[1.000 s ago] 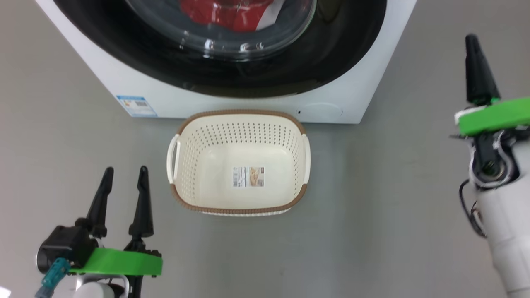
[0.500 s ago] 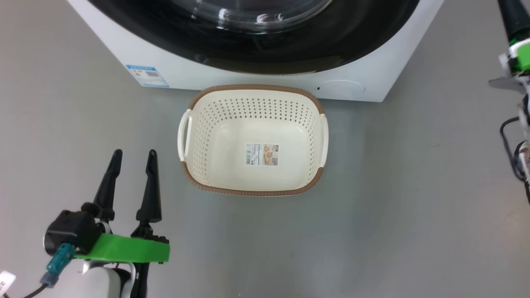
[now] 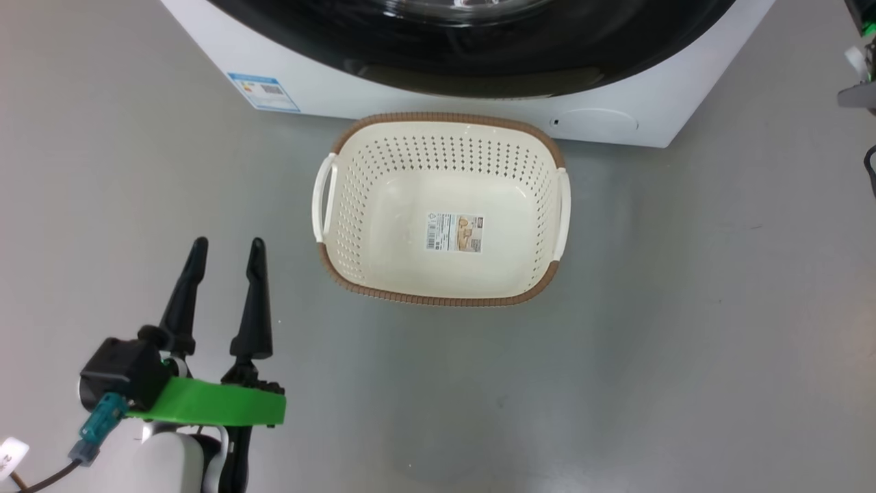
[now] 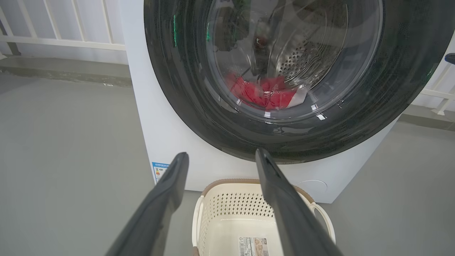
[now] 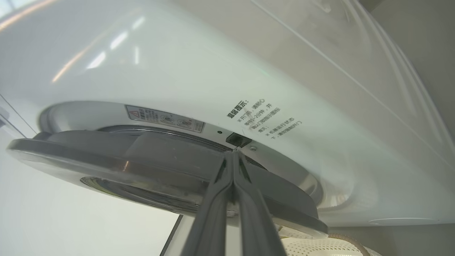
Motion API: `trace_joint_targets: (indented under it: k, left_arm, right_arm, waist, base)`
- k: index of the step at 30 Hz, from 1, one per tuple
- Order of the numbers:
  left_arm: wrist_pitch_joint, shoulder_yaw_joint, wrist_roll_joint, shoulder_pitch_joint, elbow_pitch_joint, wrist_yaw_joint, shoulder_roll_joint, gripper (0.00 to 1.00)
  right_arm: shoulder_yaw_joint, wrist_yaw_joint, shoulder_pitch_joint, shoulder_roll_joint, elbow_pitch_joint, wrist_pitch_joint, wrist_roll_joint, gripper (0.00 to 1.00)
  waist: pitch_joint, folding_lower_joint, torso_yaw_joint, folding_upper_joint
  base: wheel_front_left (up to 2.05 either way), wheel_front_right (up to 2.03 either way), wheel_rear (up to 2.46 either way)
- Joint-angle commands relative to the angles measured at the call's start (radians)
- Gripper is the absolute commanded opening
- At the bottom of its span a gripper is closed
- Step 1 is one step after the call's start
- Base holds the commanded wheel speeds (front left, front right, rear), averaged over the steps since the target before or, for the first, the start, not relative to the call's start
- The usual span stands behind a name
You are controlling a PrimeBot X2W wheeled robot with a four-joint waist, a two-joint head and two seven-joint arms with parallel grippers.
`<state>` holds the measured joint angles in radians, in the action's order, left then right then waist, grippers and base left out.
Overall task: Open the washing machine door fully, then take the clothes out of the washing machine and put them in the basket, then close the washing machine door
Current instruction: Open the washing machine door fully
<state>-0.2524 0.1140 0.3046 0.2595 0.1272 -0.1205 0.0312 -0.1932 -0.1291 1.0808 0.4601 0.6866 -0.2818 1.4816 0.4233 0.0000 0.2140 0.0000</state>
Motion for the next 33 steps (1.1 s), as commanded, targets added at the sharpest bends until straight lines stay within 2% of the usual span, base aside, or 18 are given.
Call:
trace_joint_targets:
  k: [1, 19, 33]
  left_arm:
    - [-0.009, -0.026, 0.011, 0.019, -0.020, -0.008, 0.019, 1.00]
    - [-0.009, 0.028, 0.050, 0.048, -0.009, 0.000, 0.019, 1.00]
    - [-0.009, 0.019, 0.055, 0.041, 0.002, 0.009, 0.019, 1.00]
  right_arm:
    - [-0.015, -0.002, 0.026, 0.003, -0.015, -0.007, 0.003, 0.00]
    - [-0.054, -0.002, 0.170, -0.012, 0.102, -0.078, 0.020, 0.00]
    - [-0.065, -0.002, 0.144, -0.031, 0.117, -0.158, 0.065, 0.00]
  waist:
    - [0.012, 0.0000, 0.008, 0.0000]
    - [0.077, 0.0000, 0.052, 0.0000]
    - [0.047, 0.0000, 0.038, 0.0000]
  base:
    - [0.00, 0.00, 0.00]
    - [0.00, 0.00, 0.00]
    - [0.00, 0.00, 0.00]
